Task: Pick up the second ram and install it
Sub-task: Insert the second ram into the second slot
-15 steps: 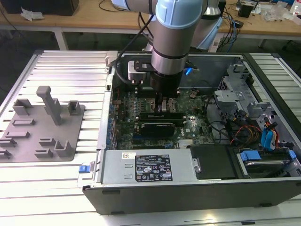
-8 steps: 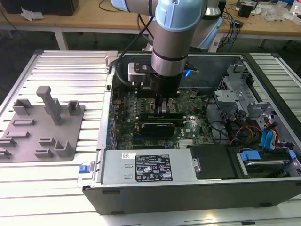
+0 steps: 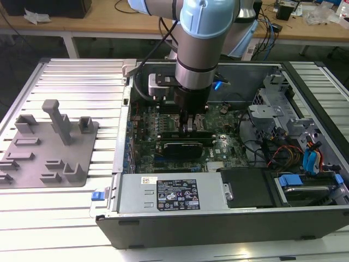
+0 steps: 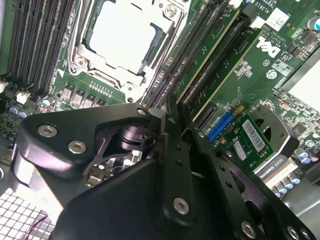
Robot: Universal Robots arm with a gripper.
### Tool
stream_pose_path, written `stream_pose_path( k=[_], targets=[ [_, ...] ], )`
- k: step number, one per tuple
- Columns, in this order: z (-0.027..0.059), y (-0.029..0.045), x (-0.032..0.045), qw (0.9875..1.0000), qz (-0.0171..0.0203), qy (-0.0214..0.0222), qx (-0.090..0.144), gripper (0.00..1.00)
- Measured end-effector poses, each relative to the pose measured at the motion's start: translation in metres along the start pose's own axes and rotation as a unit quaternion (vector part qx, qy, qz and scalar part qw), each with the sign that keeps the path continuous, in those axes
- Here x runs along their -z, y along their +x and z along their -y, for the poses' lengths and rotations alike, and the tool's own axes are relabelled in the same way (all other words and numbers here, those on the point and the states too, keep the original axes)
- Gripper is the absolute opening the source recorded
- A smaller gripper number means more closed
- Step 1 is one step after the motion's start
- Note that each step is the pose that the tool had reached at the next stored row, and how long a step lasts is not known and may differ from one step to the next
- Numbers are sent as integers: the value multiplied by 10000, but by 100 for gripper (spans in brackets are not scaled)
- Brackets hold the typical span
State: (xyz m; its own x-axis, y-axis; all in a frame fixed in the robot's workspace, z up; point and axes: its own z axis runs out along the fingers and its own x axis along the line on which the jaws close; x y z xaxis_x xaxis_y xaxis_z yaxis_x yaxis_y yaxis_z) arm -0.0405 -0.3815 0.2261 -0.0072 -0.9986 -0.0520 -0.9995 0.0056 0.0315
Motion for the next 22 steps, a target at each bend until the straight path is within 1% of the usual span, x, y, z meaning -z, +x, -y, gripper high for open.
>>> stream_pose_path(
  k=[1,3,4,6,7,11,14,15,17,22],
  targets=[
    [0,-1,5,10000,0,0,0,16],
    [-3,-6,88,10000,-2,0,0,16],
    [-3,-9,117,10000,-5,0,0,16],
    [-7,-15,220,10000,-12,0,0,16],
    [-8,-17,248,10000,-14,0,-1,16],
    [-8,-17,249,10000,-15,0,-1,16],
    [-3,-13,174,10000,-15,0,-1,16],
    [-2,-13,167,10000,-15,0,-1,16],
    [2,-13,126,10000,-15,0,-1,16],
    [18,-28,90,10000,-15,0,0,16]
  ],
)
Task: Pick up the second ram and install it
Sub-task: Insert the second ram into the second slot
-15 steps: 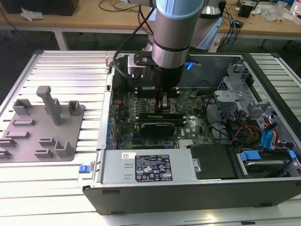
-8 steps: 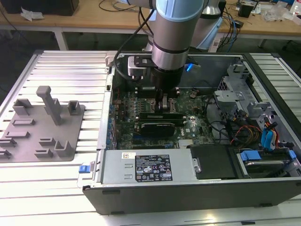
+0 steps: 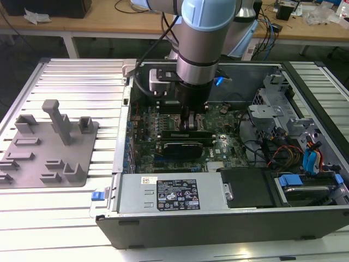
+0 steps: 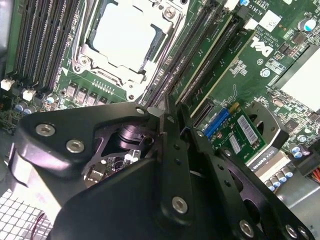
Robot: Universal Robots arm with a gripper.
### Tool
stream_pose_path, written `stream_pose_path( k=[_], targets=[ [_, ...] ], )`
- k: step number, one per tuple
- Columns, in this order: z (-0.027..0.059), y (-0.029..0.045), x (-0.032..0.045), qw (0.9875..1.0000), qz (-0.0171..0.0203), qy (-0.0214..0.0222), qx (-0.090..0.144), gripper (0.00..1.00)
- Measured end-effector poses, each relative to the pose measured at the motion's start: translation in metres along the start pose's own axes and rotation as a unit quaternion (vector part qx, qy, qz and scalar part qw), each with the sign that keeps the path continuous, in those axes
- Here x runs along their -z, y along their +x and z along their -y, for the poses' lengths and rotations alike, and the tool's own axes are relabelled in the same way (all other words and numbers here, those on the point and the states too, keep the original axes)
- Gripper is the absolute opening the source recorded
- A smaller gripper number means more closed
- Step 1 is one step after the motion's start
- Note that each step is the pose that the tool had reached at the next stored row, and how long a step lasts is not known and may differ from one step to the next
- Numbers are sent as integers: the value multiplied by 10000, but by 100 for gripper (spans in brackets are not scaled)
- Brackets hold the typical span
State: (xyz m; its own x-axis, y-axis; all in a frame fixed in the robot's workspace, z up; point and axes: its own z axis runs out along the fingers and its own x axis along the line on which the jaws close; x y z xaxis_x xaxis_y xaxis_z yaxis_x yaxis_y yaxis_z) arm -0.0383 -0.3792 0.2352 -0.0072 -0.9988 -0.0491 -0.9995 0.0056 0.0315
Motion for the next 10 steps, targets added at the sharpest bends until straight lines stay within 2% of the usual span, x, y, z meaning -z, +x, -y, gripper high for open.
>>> stream_pose_path(
  k=[3,10],
  targets=[
    [13,-6,-36,10000,-1,0,0,16],
    [18,-5,-41,10000,-3,-1,0,15]
  ],
)
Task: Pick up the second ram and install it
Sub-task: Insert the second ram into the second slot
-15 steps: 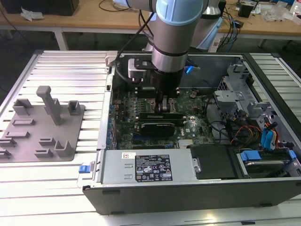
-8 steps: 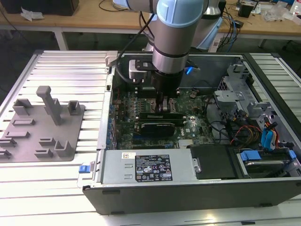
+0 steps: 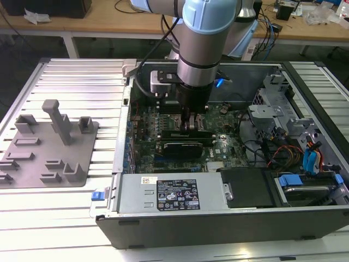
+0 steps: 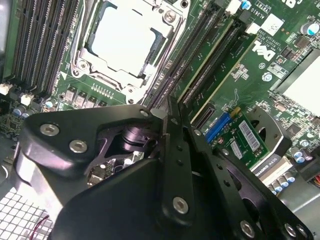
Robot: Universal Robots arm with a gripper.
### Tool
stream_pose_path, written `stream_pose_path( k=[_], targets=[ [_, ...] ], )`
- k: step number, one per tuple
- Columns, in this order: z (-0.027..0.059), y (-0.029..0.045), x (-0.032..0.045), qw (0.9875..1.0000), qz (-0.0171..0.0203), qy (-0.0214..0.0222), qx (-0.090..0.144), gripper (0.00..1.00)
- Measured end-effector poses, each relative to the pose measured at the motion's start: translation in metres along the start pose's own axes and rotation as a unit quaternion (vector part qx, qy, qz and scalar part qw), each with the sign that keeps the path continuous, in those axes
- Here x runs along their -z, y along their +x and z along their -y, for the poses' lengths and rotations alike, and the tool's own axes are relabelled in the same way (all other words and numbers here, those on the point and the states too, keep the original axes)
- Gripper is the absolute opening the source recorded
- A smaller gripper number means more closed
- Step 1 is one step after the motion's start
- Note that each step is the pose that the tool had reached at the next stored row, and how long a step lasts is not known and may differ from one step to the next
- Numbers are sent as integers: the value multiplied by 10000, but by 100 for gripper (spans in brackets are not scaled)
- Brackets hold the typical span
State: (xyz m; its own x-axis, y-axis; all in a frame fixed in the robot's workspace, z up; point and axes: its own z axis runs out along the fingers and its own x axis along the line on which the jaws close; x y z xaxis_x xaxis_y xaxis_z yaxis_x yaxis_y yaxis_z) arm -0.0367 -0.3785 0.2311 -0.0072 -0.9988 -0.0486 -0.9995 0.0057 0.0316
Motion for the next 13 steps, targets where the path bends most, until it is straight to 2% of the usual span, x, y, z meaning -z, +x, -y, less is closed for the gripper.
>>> stream_pose_path(
  k=[1,3,5,11,13],
  targets=[
    [0,0,0,10000,2,0,0,9],
    [1,-1,1,10000,2,0,0,9],
    [0,-3,49,10000,-9,0,1,9],
    [-1,-3,55,10000,-17,0,0,9],
    [-2,-5,100,10000,-25,0,-1,9]
  ],
)
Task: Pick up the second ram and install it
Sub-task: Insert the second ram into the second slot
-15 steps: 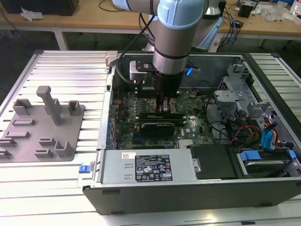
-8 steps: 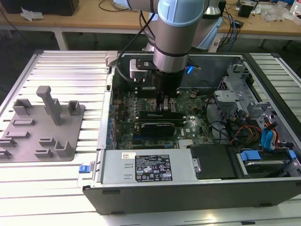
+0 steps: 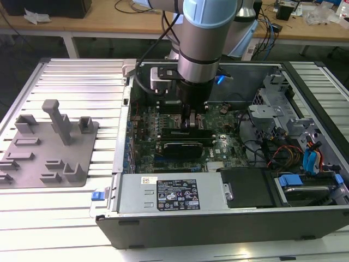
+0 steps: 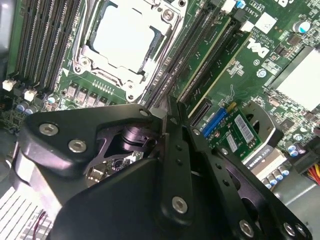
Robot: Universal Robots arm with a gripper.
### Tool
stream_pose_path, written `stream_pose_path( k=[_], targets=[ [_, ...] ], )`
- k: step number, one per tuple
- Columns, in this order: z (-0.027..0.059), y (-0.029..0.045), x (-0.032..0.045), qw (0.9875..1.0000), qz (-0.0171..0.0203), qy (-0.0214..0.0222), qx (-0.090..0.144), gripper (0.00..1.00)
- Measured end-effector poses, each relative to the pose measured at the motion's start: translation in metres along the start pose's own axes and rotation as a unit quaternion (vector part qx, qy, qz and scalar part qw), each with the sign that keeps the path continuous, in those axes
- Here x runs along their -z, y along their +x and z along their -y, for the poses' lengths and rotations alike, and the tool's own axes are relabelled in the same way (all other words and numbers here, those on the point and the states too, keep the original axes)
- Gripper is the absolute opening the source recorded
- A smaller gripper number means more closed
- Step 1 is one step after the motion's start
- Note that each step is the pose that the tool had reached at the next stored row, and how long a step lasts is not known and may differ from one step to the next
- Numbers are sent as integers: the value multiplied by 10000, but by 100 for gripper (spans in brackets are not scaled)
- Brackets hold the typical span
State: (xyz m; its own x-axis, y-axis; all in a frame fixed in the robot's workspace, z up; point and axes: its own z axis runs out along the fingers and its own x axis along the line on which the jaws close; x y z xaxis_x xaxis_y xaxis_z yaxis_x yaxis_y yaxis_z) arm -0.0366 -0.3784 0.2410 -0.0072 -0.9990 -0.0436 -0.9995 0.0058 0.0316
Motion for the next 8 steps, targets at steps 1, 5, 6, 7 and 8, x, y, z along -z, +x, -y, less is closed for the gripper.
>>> stream_pose_path(
  k=[1,5,6,7,8],
  targets=[
    [0,-1,13,10000,-2,0,0,9],
    [0,-1,13,10000,-2,0,2,9],
    [0,-1,13,10000,-2,0,2,9],
    [0,-1,13,10000,-4,0,20,9],
    [-1,0,14,9999,-7,-5,122,9]
  ],
)
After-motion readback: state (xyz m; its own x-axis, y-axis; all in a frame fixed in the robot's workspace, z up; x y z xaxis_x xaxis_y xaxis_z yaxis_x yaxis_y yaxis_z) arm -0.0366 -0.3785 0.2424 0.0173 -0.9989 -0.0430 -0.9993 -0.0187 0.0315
